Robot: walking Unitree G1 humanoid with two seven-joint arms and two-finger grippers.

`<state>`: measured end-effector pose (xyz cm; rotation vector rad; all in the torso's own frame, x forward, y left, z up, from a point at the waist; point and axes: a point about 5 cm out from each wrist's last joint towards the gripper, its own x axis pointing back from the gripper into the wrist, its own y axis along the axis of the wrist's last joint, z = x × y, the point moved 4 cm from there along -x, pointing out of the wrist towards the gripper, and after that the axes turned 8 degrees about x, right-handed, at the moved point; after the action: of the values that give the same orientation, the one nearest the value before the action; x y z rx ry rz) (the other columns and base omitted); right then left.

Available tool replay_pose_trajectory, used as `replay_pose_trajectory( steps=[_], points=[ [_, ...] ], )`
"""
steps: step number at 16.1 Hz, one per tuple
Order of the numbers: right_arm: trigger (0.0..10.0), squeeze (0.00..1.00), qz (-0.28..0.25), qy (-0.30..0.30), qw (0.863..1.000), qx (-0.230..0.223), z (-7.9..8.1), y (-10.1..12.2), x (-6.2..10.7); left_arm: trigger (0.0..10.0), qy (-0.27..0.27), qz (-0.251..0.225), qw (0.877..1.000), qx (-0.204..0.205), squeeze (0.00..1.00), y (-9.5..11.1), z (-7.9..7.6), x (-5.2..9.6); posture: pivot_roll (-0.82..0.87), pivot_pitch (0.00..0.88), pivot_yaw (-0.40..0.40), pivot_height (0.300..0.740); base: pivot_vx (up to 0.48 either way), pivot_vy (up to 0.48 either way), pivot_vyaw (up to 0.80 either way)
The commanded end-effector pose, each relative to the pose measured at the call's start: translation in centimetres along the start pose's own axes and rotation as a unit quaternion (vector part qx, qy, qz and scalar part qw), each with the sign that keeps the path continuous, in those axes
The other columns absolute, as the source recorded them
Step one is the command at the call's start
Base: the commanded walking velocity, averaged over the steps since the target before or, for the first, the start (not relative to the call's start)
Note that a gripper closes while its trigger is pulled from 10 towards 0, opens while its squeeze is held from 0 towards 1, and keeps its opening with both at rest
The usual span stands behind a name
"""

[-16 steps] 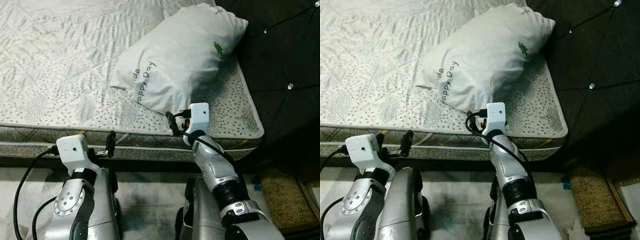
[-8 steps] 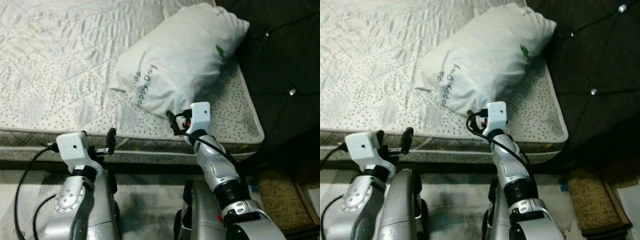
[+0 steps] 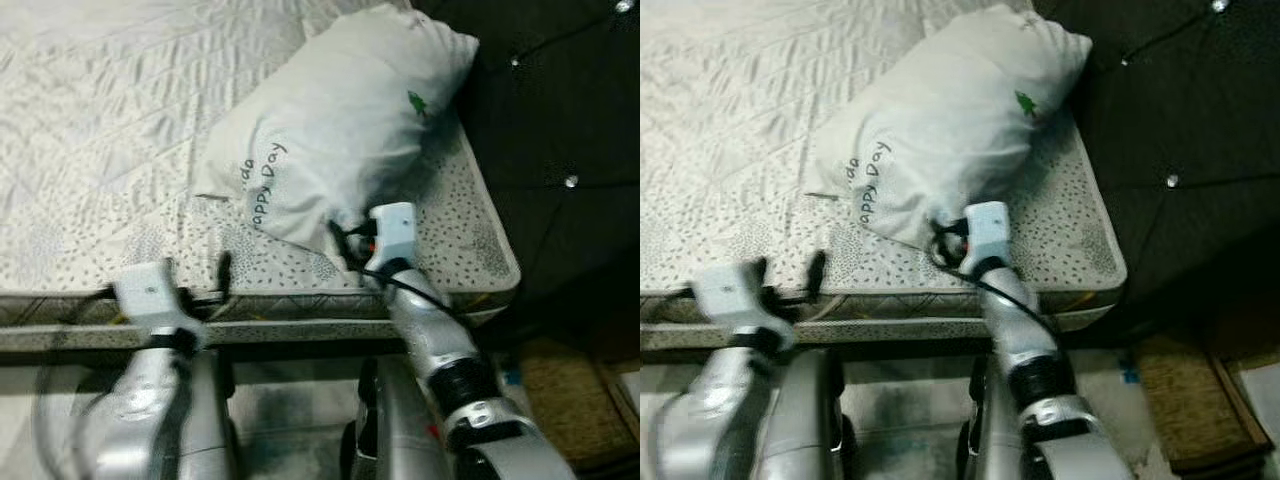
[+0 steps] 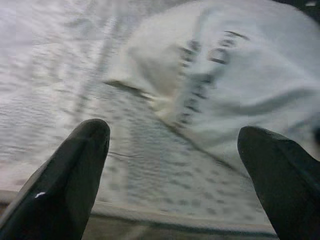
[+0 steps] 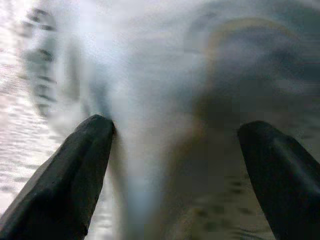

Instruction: Clean up the room

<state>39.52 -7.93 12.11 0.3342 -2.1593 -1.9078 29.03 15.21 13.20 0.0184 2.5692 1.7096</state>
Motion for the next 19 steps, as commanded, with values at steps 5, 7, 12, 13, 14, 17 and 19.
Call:
replay_pose_trajectory(
  steps=[5,7,12,13,14,17,19],
  points=[
    [10.0,0.00,0.000,0.005,1.000,0.000,0.5,-0.4,0.1,10.0,0.023,0.011,1.000,-0.005,0.00,-0.5,1.1,0.3,0.04,0.243,-0.101,0.545,0.000,0.000,0.48],
    [10.0,0.00,0.002,0.004,1.000,-0.003,0.5,-0.4,0.0,10.0,0.024,0.012,1.000,-0.004,0.00,-0.5,1.1,0.3,0.04,0.244,-0.103,0.545,0.000,0.000,0.00],
    [10.0,0.00,0.006,-0.030,1.000,-0.006,0.2,-0.1,-0.5,10.0,0.020,0.010,1.000,-0.006,0.00,-0.5,1.0,0.5,0.06,0.248,-0.103,0.545,0.000,0.000,0.00],
    [10.0,0.00,0.003,-0.032,0.999,-0.011,0.3,0.1,-0.6,10.0,0.012,0.004,1.000,-0.004,0.00,-0.3,0.8,0.5,0.06,0.248,-0.103,0.545,0.000,0.000,0.00],
    [10.0,0.00,-0.005,-0.031,0.999,-0.018,0.6,0.7,-0.9,10.0,0.003,-0.003,1.000,-0.006,0.00,0.1,0.6,0.5,0.06,0.249,-0.102,0.545,0.300,0.000,0.00],
    [10.0,0.00,-0.009,-0.030,0.999,-0.020,0.8,0.9,-1.0,10.0,0.003,-0.003,1.000,-0.007,0.00,0.1,0.6,0.4,0.06,0.248,-0.102,0.545,0.310,0.000,0.00],
    [10.0,0.00,-0.008,-0.032,0.999,-0.019,0.6,0.7,-1.0,10.0,0.006,-0.001,1.000,-0.005,0.00,0.0,0.6,0.4,0.06,0.247,-0.104,0.545,0.142,0.000,0.00]
  ],
)
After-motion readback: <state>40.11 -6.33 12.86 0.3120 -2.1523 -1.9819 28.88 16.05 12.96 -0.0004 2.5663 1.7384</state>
